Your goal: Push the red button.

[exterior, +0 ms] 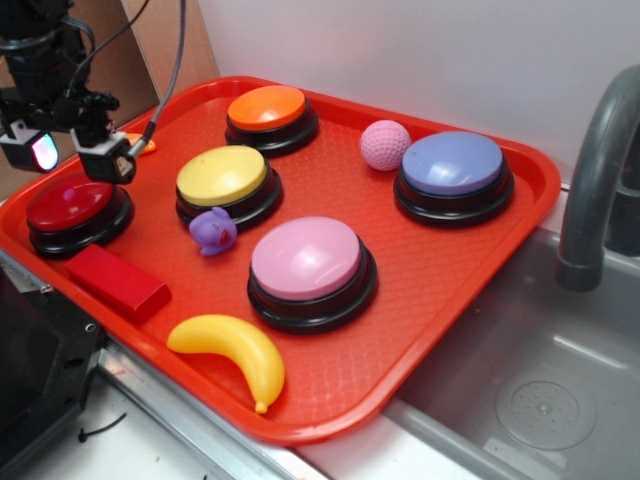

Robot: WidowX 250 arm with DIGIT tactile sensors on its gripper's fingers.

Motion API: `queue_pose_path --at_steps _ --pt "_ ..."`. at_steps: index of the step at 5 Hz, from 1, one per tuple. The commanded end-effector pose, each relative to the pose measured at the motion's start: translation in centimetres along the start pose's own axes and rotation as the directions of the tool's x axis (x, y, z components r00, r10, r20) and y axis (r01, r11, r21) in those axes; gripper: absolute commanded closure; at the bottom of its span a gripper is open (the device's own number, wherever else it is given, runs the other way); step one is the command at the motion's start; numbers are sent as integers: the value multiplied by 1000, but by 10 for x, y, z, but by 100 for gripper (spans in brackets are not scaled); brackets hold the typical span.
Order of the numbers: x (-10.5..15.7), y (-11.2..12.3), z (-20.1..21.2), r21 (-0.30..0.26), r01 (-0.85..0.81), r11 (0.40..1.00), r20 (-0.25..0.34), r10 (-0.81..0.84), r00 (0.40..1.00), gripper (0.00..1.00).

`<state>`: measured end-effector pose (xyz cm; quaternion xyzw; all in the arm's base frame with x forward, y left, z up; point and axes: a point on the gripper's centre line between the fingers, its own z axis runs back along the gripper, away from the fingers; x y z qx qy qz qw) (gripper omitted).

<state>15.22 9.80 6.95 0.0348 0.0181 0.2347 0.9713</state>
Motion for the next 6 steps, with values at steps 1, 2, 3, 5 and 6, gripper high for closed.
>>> queue_pose_path --at_steps 1,2,3,5,6 --pt "5 13 23 16 -55 998 51 54 997 0" --pt "4 17 31 6 -66 998 57 66 996 0" --pt "4 21 34 -2 -68 998 50 68 996 0" --pt "5 26 44 8 -66 998 47 65 997 0" --pt "5 27 49 4 -72 997 55 72 996 0"
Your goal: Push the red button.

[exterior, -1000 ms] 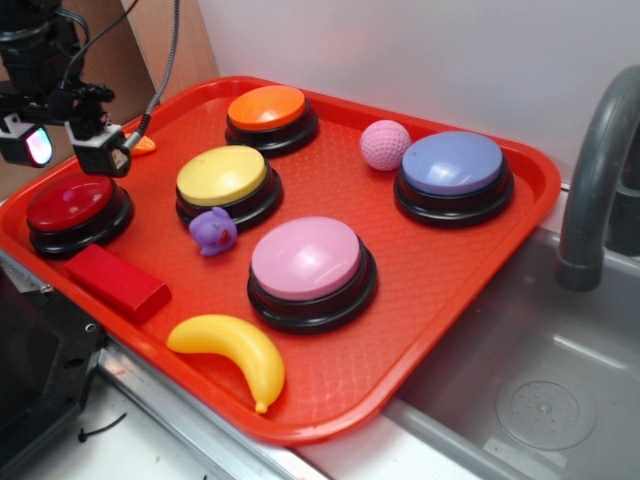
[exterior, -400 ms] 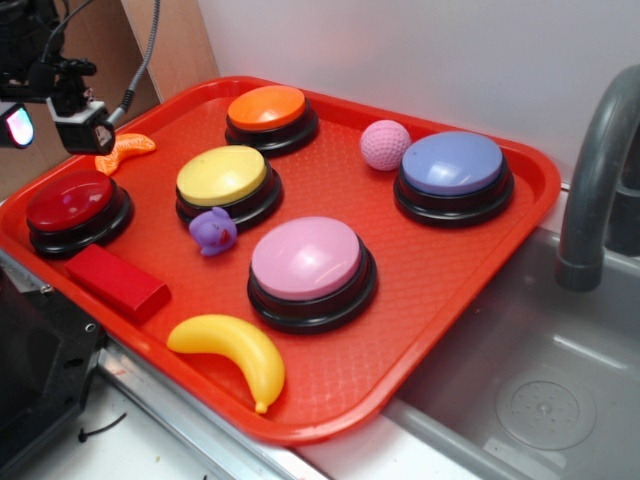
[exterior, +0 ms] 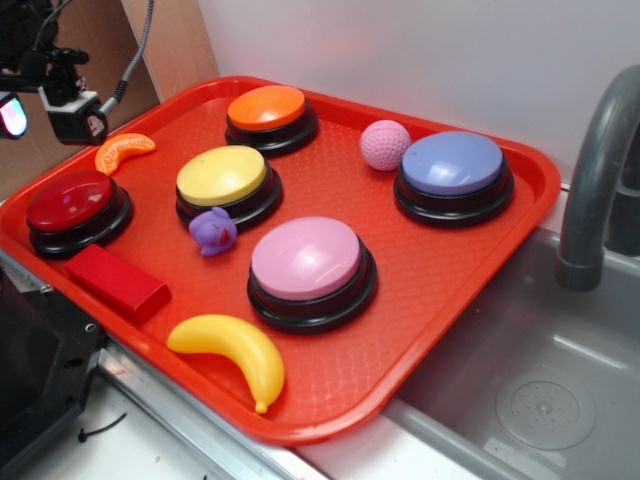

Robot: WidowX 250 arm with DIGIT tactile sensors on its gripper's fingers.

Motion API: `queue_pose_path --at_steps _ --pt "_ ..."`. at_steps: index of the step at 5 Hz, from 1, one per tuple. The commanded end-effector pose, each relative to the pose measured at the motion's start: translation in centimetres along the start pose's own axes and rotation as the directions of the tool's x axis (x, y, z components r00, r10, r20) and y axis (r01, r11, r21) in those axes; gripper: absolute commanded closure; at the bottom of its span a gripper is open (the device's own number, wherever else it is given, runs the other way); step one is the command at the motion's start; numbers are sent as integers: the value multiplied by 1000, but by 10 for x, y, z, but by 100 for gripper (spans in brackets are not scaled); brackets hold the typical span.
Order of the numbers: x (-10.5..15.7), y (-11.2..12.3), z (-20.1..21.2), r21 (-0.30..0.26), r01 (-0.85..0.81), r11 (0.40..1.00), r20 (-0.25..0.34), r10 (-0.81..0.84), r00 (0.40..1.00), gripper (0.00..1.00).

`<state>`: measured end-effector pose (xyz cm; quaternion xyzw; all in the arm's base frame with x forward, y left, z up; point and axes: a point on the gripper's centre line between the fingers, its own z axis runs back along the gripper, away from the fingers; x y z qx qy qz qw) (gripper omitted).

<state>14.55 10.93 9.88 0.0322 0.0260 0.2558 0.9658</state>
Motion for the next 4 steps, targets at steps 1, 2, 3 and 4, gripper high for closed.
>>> queue_pose_path --at_steps 1,2,3,4 --pt "5 10 29 0 -27 1000 82 27 996 0" --pt "4 9 36 -3 -24 1000 90 25 996 0" --pt "4 7 42 5 -19 1000 87 18 996 0" --pt "3 7 52 -6 -21 1000 114 21 993 0"
